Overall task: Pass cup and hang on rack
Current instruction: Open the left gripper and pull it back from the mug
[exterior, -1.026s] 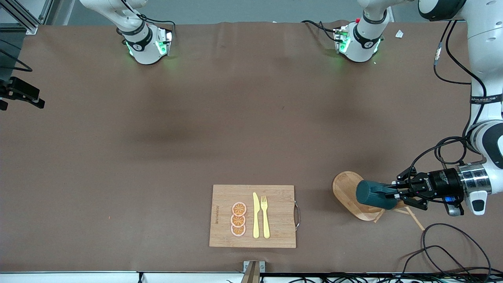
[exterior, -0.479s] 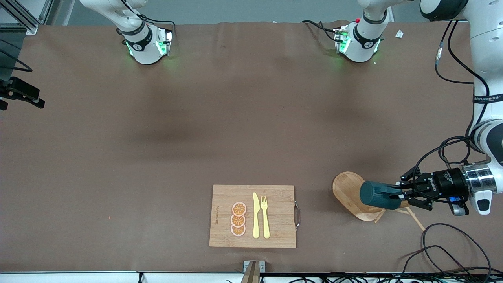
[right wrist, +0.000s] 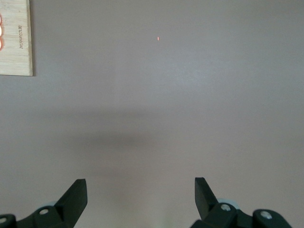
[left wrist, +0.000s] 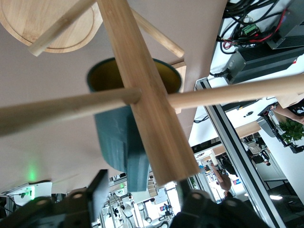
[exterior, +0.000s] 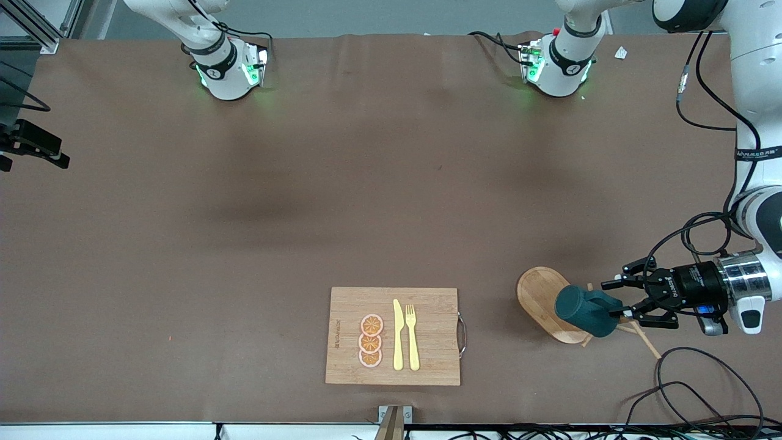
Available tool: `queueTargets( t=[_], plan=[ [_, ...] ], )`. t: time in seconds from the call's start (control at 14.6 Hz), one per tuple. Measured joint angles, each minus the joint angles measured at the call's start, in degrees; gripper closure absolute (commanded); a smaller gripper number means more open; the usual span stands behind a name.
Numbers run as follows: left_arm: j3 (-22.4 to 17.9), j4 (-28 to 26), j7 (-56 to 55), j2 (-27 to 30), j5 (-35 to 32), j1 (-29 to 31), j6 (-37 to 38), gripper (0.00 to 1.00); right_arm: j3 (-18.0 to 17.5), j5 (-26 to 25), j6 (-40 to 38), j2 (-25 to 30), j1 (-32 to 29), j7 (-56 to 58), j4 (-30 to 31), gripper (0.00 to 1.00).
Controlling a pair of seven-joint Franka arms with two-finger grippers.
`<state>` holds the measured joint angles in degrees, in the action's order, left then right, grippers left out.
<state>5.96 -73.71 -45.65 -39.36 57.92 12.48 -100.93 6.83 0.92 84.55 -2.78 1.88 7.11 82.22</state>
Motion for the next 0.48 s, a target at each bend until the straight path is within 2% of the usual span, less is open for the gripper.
queueTargets(
  t=[0.21,0.48],
  plan=[
    [0.31,0.88,0.0,2.13,-2.5,-0.09,1.36,0.0,0.0,0.0,0.0,0.0,0.0,0.0,0.0,0.0],
    [1.41,1.24,-0.06,8.01,-13.71,-0.24,5.7,0.0,0.01,0.0,-0.01,0.0,0.0,0.0,0.0,0.0]
  ],
)
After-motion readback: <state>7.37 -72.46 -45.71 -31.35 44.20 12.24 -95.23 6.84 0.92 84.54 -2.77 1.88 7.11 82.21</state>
